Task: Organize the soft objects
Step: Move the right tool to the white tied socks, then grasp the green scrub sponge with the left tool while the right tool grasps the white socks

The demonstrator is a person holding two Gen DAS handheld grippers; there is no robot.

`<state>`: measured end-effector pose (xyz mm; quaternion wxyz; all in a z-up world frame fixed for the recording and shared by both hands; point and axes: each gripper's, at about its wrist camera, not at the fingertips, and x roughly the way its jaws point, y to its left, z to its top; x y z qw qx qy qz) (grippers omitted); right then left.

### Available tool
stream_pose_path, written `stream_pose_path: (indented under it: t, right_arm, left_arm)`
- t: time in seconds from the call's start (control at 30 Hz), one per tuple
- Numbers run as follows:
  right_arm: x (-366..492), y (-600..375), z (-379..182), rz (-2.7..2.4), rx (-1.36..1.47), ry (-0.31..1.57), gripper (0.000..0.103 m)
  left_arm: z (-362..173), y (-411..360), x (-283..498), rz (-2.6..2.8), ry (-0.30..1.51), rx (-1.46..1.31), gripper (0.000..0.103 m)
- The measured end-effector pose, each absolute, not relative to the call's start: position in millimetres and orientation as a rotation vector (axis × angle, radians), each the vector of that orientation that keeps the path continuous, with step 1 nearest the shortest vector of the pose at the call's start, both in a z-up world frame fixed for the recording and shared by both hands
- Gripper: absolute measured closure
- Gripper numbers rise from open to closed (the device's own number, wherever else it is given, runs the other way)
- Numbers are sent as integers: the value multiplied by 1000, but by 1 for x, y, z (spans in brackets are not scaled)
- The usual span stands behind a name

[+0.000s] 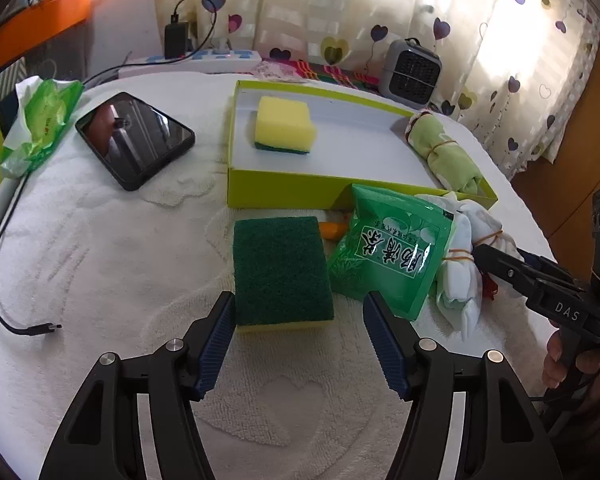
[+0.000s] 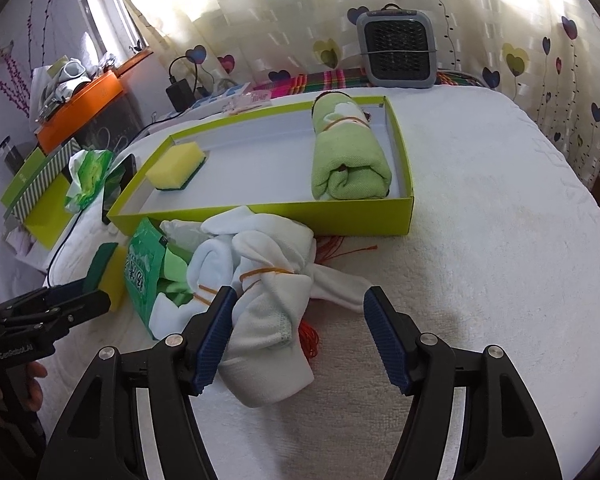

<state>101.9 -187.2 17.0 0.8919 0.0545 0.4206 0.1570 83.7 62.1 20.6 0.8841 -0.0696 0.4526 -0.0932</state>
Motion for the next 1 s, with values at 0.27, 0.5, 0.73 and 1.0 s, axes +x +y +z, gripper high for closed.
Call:
stream_pose_path:
  t: [0.27,0.5,0.73,1.0]
  right_arm:
    - [103,-185,15,335,114,882,52]
    - [101,-186,17,343,125,871,55]
    - [105,-191,15,350,171,875,55]
    - [107,-190,16,355,168,868,55]
  left_arm:
    - [19,63,86,-196,945,-162,36]
    - [20,68,88,-168,940,-171,36]
    - [17,75,93,-138,946,-189,36]
    - [14,80,98,-125,946,-221,36]
